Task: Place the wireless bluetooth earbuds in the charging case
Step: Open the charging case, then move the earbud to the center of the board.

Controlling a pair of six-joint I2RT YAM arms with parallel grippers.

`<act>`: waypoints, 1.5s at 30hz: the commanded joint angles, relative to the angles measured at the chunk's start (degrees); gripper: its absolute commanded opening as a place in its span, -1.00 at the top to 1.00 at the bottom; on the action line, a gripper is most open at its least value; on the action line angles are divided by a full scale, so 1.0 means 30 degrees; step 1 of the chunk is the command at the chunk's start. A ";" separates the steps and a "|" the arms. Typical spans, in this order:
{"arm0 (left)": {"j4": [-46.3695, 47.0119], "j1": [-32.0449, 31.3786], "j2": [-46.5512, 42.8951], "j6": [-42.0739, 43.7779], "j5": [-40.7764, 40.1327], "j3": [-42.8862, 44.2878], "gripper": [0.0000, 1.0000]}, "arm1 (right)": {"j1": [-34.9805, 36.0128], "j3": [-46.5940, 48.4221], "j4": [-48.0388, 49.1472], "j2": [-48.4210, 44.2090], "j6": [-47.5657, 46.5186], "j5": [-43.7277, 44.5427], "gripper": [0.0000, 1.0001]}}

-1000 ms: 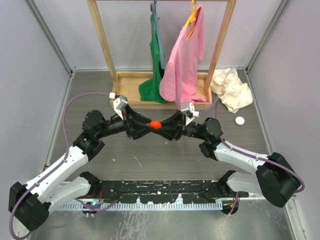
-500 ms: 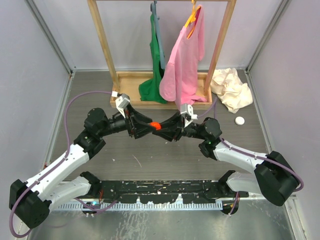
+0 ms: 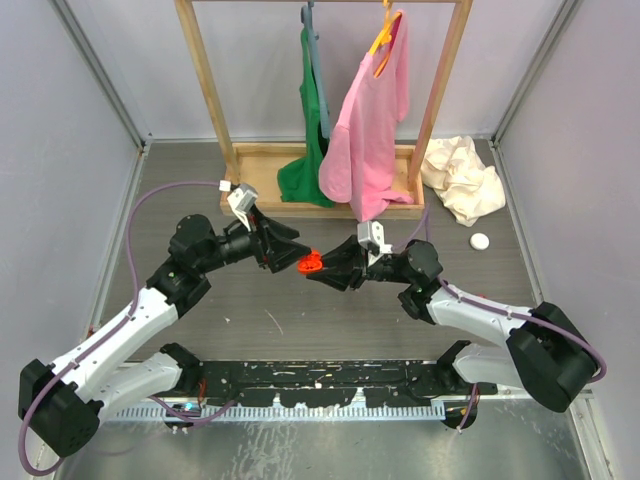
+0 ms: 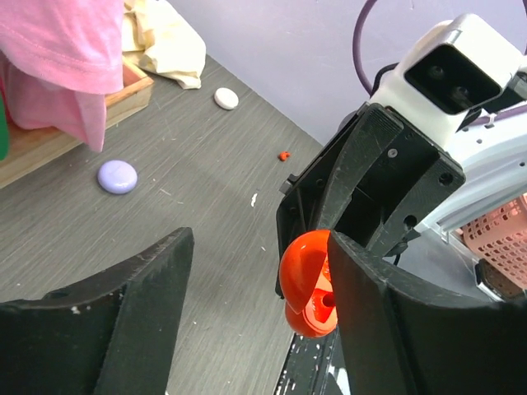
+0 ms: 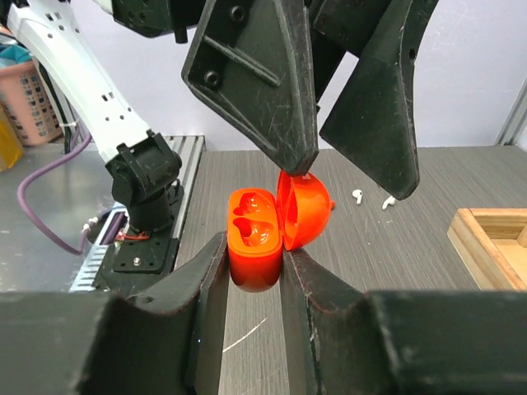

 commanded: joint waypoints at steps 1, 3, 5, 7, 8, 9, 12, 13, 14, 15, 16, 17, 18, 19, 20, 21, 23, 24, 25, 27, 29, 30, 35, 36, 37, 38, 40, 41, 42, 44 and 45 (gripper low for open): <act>0.0032 0.0052 -0.0073 -0.0090 -0.0478 0.0728 -0.41 | 0.0100 -0.0202 0.0852 -0.0112 -0.1442 0.0084 0.71; -0.0183 0.0059 -0.0118 -0.0057 -0.0567 0.0728 -0.47 | 0.0093 -0.0384 0.0765 0.0028 -0.1876 0.0406 0.72; -0.0562 0.0058 -0.0205 0.0036 -0.0745 0.0762 -0.53 | 0.0100 -0.0643 0.0744 0.0198 -0.2373 0.0814 0.72; -0.1228 0.0058 -0.0266 0.0189 -0.1134 0.0884 -0.58 | 0.0093 -0.0912 0.0751 0.0353 -0.2867 0.1312 0.72; -0.1705 0.0061 -0.0306 0.0310 -0.1450 0.0978 -0.60 | 0.0110 -0.1083 0.0759 0.0411 -0.3133 0.1605 0.72; -0.2281 0.0039 -0.0351 0.0428 -0.1834 0.1085 -0.61 | 0.0098 -0.1270 0.0757 0.0451 -0.3394 0.1916 0.72; -0.4338 0.0065 -0.0376 0.0768 -0.3639 0.1446 -0.66 | 0.0090 -0.1810 0.0745 0.0463 -0.4021 0.2858 0.72; -0.5060 0.0058 -0.0371 0.0818 -0.4429 0.1609 -0.68 | 0.0077 -0.2009 0.0770 0.0439 -0.4179 0.3142 0.72; -0.5854 0.0061 -0.0345 0.0817 -0.5260 0.1739 -0.69 | 0.0093 -0.2206 0.0798 0.0407 -0.4385 0.3423 0.72; -0.6557 0.0061 -0.0298 0.0824 -0.6159 0.1913 -0.71 | 0.0107 -0.2377 0.0846 0.0341 -0.4568 0.3700 0.72; -0.7319 0.0061 -0.0244 0.0792 -0.7007 0.2048 -0.72 | 0.0101 -0.2599 0.0932 0.0318 -0.4639 0.3972 0.72; -0.8011 0.0061 -0.0167 0.0734 -0.8141 0.2208 -0.73 | 0.0100 -0.2799 0.1152 0.0282 -0.4725 0.4208 0.72; -0.8738 0.0061 -0.0103 0.0627 -0.9104 0.2308 -0.73 | 0.0122 -0.3026 0.1406 0.0267 -0.4830 0.4428 0.72; -0.9408 0.0061 -0.0004 0.0519 -0.9946 0.2409 -0.73 | 0.0114 -0.3245 0.1742 0.0298 -0.4869 0.4657 0.71; -1.0004 0.0087 0.0111 0.0333 -1.0854 0.2469 -0.73 | 0.0116 -0.3530 0.2150 0.0375 -0.4897 0.5007 0.71; -1.0834 0.0127 0.0254 0.0101 -1.1692 0.2571 -0.73 | 0.0102 -0.3736 0.2502 0.0461 -0.4984 0.5242 0.71; -1.1820 0.0355 0.0547 -0.0372 -1.2966 0.2658 -0.73 | 0.0108 -0.4085 0.3168 0.0831 -0.5087 0.5665 0.71; -1.2217 0.0530 0.0696 -0.0613 -1.3337 0.2643 -0.73 | 0.0112 -0.4164 0.3347 0.0954 -0.5077 0.5840 0.71; -1.2556 0.0706 0.0839 -0.0896 -1.3786 0.2600 -0.73 | 0.0095 -0.4200 0.3417 0.1076 -0.5036 0.5994 0.71; -1.3103 0.1100 0.1103 -0.1342 -1.4460 0.2561 -0.73 | 0.0125 -0.4321 0.3775 0.1299 -0.4910 0.6135 0.71; -1.3511 0.1508 0.1367 -0.1534 -1.5145 0.2561 -0.73 | 0.0121 -0.4518 0.4373 0.1556 -0.4890 0.6385 0.71; -1.3744 0.1696 0.1536 -0.1572 -1.5440 0.2616 -0.73 | 0.0114 -0.4607 0.4632 0.1682 -0.4902 0.6542 0.71; -1.5841 0.3397 0.2669 -0.1751 -1.6799 0.3442 -0.73 | 0.0125 -0.4735 0.4880 0.2285 -0.5151 0.7232 0.71; -1.6379 0.3811 0.2965 -0.1738 -1.6852 0.3598 -0.73 | 0.0110 -0.4751 0.4945 0.2370 -0.5257 0.7413 0.71; -1.6630 0.4229 0.3306 -0.1711 -1.6862 0.3782 -0.73 | 0.0109 -0.4793 0.5045 0.2494 -0.5278 0.7505 0.71; -1.7082 0.4622 0.3630 -0.1667 -1.6900 0.3929 -0.73 | 0.0112 -0.4824 0.5178 0.2572 -0.5313 0.7583 0.71; -1.7473 0.5499 0.4224 -0.1561 -1.6811 0.4174 -0.73 | 0.0113 -0.4879 0.5360 0.2708 -0.5400 0.7705 0.71; -1.7535 0.5978 0.4507 -0.1461 -1.6707 0.4246 -0.73 | 0.0120 -0.4879 0.5345 0.2723 -0.5475 0.7721 0.71; -1.7590 0.6444 0.4806 -0.1372 -1.6602 0.4343 -0.73 | 0.0121 -0.4876 0.5300 0.2743 -0.5562 0.7767 0.71; -1.7843 0.7316 0.5541 -0.1209 -1.6205 0.4682 -0.73 | 0.0103 -0.4901 0.5272 0.2797 -0.5647 0.7883 0.71; -1.8024 0.7677 0.5990 -0.1092 -1.6107 0.5044 -0.73 | 0.0122 -0.4914 0.5283 0.2851 -0.5664 0.7941 0.71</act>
